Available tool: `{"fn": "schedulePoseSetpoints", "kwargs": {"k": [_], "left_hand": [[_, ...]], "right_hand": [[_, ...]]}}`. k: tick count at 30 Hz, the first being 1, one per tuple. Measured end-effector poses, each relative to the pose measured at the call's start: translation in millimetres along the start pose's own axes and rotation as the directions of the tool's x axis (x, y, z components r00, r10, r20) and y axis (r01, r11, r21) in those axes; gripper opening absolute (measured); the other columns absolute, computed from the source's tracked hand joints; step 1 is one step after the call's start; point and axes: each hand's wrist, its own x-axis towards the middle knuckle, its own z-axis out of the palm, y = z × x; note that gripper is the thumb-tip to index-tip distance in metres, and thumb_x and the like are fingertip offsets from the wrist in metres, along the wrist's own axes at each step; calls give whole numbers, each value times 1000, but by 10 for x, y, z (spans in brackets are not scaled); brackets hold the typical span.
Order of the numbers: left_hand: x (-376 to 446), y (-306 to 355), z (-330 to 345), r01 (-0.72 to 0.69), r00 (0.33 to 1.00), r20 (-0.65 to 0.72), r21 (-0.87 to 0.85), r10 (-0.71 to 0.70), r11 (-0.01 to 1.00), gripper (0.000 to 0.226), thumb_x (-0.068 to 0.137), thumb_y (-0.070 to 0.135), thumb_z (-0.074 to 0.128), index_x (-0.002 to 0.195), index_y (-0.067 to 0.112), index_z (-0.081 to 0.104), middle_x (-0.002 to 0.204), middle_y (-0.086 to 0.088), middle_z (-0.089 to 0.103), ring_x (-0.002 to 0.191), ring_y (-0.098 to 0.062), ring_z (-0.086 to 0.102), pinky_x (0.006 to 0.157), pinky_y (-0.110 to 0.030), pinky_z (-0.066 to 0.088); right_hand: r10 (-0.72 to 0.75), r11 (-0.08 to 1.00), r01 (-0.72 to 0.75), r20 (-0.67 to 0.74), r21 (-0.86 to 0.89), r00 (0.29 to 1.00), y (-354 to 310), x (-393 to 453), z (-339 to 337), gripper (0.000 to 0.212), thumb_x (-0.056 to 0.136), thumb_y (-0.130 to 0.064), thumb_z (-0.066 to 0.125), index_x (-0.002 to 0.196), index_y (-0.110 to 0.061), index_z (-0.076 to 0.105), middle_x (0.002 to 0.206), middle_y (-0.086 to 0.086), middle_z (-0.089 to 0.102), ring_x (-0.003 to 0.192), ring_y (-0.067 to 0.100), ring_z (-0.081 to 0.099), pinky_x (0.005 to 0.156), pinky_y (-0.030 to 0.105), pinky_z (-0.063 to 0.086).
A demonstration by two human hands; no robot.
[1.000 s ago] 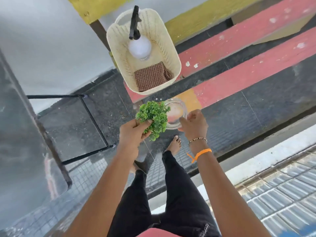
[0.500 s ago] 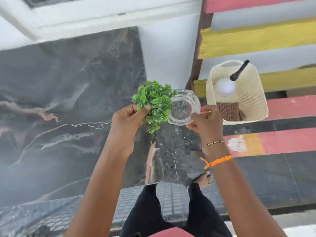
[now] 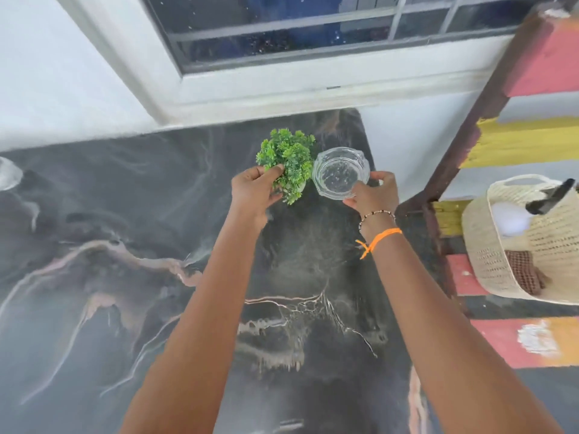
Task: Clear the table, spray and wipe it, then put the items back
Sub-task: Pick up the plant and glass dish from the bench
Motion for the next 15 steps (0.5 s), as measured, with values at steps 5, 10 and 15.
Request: {"fn": "schedulePoseSetpoints", "kwargs": {"k": [5,10,15], "left_hand": [[465,129,167,-44,999,-24,-4,44,999,41,82,16,68,57,17,35,63,-2,37,60,-14,48,61,-20,56],[799,236,339,-82,997,-13,6,82,997,42,83,15,68,57,17,35,75,-7,41,71,-18,50,60,-19,55],[984,311,498,-58,998,-10,-45,58,997,42,82,14,69,59,17,33,77,-7,39,73,-19,49,58,-19,54]], "right_hand": [[-25,997,18,-87,-71,996,-188,415,348,29,76,0,59,102,-12,57,81,-4,49,54,8,54,48,27,56],[-8,991,-8,-115,-134,993,-305,754,571,32,79,-3,58,110,-9,56,74,-8,45,47,9,52,59,34,58],[-3,992,-12,-117,-129,993,-353,925,676,30,80,-5,59,109,-12,59,74,-9,51,47,4,50,68,38,60]]}}
